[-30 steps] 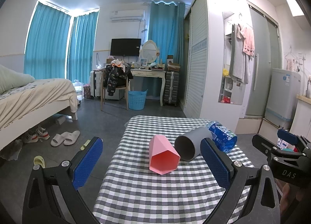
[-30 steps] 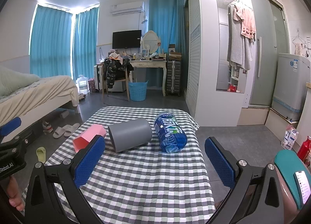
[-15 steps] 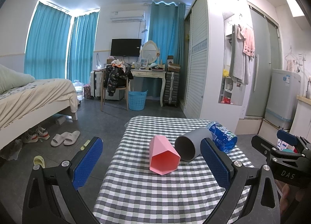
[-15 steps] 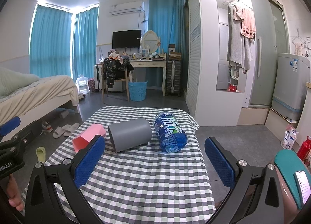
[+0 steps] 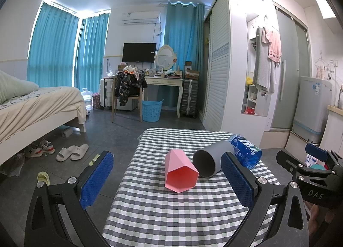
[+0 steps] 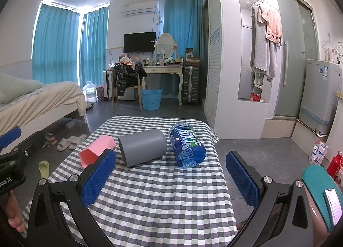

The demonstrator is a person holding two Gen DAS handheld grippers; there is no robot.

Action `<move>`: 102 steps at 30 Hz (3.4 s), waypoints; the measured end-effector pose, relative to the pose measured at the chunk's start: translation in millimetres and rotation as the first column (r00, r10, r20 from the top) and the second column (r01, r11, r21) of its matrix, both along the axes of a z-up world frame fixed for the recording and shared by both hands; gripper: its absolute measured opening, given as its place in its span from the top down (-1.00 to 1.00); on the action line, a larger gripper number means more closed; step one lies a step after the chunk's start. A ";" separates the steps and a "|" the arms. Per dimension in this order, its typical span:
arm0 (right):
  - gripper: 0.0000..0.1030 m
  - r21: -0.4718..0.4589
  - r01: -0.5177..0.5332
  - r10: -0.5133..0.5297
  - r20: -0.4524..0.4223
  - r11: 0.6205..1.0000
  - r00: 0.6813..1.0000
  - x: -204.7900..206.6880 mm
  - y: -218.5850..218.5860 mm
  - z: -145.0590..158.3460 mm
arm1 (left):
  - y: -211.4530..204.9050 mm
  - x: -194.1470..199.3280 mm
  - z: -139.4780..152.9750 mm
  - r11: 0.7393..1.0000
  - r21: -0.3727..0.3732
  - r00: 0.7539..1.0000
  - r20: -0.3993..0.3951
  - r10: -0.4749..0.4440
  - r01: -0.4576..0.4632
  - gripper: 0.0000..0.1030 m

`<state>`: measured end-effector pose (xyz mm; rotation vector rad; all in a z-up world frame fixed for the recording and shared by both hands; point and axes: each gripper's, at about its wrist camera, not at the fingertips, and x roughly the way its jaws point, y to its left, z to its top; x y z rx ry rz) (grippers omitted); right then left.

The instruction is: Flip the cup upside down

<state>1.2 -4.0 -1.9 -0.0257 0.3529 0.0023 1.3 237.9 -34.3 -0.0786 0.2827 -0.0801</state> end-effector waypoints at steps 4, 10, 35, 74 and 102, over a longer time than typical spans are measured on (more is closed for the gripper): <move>-1.00 -0.001 0.001 -0.001 0.000 1.000 1.000 0.1 0.1 0.1 | 3.1 -0.2 1.1 1.000 -0.004 1.000 -0.002 -0.001 0.001 -1.00; -1.00 -0.036 -0.007 0.008 0.027 0.999 1.000 6.8 4.1 11.2 | 6.0 1.0 7.1 1.000 -0.014 1.000 -0.010 0.007 -0.007 -1.00; -1.00 0.023 0.004 -0.004 -0.018 1.000 1.000 57.1 -18.9 12.5 | -21.7 66.8 -9.7 0.996 0.020 0.973 -0.213 0.086 -0.083 -1.00; -1.00 0.072 0.038 -0.036 -0.033 0.997 0.999 23.9 -71.9 17.2 | -125.9 -12.1 -58.2 0.992 0.009 0.863 -0.494 -0.105 0.126 -0.34; -1.00 -0.021 -0.004 -0.005 -0.431 1.000 0.903 48.5 -12.4 11.6 | 7.6 31.3 29.2 0.995 0.062 0.966 -0.253 -0.058 0.075 -0.75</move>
